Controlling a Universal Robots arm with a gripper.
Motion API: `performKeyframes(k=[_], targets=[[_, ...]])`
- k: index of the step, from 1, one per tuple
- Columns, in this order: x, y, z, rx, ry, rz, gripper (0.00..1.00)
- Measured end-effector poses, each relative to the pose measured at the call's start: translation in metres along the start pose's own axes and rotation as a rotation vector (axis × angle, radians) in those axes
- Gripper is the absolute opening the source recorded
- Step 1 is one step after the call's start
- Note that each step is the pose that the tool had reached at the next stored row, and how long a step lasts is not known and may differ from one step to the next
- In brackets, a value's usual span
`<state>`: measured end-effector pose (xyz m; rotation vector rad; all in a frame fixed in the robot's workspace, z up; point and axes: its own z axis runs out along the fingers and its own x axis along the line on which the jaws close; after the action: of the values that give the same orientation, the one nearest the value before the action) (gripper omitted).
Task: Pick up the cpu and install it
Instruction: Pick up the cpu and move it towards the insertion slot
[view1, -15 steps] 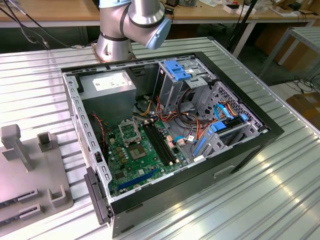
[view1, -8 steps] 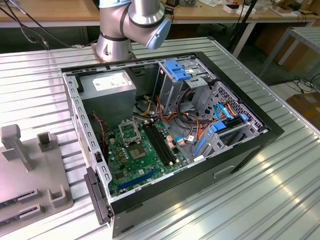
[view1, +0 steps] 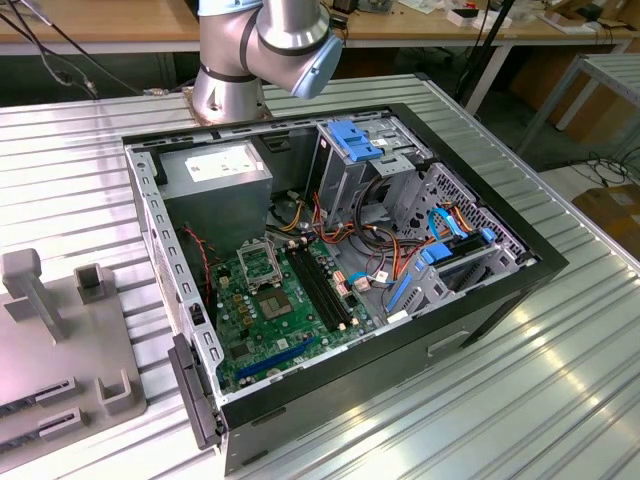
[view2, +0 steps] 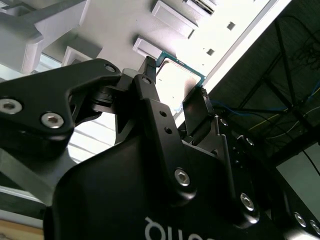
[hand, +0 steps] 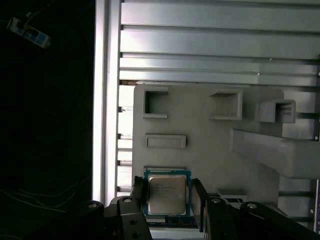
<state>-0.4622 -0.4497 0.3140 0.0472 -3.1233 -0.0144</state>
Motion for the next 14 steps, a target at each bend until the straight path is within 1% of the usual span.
performKeyframes(k=[7,14], targets=[[0.0,0.0,-0.0019,0.0,0.0001,0.0,0.47],[0.0,0.0001,-0.0054,0.0,0.0006,0.0,0.47]])
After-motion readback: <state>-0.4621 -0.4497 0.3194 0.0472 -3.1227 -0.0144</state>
